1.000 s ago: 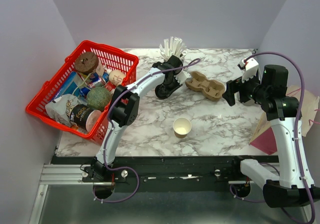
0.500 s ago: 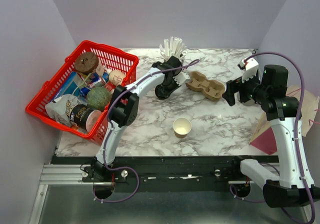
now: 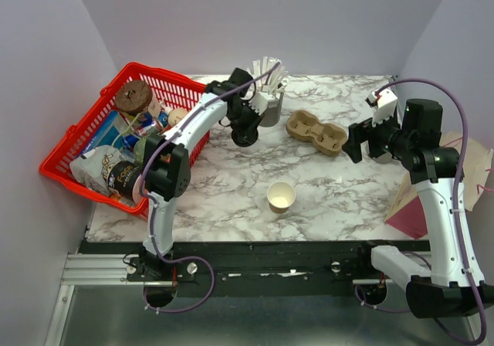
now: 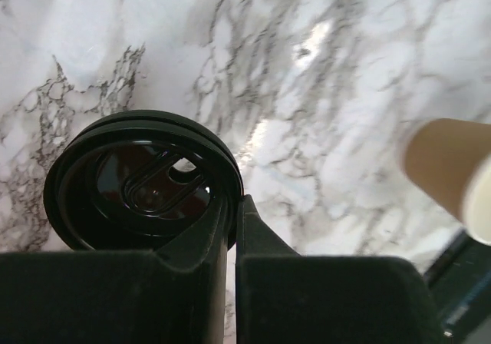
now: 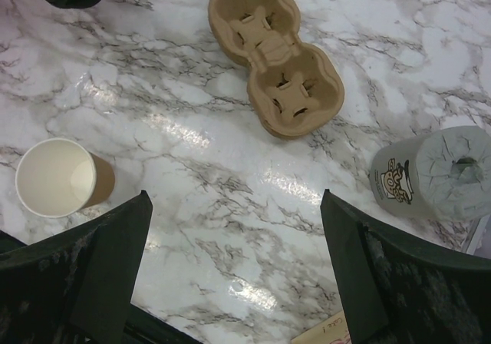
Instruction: Pack the takeout coffee
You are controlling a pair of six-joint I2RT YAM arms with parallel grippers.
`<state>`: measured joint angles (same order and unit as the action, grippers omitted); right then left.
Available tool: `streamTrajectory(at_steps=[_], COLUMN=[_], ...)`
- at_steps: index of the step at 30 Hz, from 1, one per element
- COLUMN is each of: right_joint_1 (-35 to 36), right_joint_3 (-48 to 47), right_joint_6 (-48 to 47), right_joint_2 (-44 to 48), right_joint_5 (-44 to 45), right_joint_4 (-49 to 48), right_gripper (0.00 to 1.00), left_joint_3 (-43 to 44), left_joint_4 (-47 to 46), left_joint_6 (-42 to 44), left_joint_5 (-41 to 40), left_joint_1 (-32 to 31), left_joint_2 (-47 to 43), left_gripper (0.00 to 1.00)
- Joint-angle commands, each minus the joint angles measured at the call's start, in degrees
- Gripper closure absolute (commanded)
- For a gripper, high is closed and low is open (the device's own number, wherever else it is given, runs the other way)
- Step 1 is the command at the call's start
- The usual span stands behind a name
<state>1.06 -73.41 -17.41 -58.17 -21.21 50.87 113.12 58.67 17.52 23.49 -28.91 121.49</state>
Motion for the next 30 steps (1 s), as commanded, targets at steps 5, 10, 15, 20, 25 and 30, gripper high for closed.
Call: streamTrajectory(at_steps=[5, 10, 15, 20, 25, 30], right_joint_1=[-0.18, 1.13, 6.93, 12.65, 13.44, 14.67], right_joint_3=[3.09, 7.39, 9.07, 7.58, 11.44, 10.66], right_joint_6=[3.87, 11.85, 22.14, 14.81, -7.86, -24.65], right_joint_2=[-1.94, -3.96, -8.44, -10.12, -3.71, -0.98], right_joint_5=[-14.18, -25.18, -26.51, -26.51, -27.21, -27.39], right_joint_4=[-0.68, -12.35, -25.18, -23.63, -25.64, -23.56], right_gripper=[0.00, 0.00, 0.00, 0.00, 0.00, 0.03], left_joint_3=[-10.62, -18.63, -18.46, -16.35, -15.66, -14.77], left_joint_4=[-7.77, -11.39, -8.59, -4.72, -1.29, 2.15], left_joint_6=[-6.09, -5.75, -4.69, -2.58, -1.53, 1.03], left_joint_5=[27.29, 33.46, 38.55, 43.39, 48.76, 50.52], left_joint_1=[2.19, 2.19, 2.19, 2.19, 1.92, 1.92], left_joint_2=[-15.48, -20.94, -21.12, -20.33, -19.63, -19.54], left_gripper=[1.00, 1.00, 1.00, 1.00, 1.00, 1.00])
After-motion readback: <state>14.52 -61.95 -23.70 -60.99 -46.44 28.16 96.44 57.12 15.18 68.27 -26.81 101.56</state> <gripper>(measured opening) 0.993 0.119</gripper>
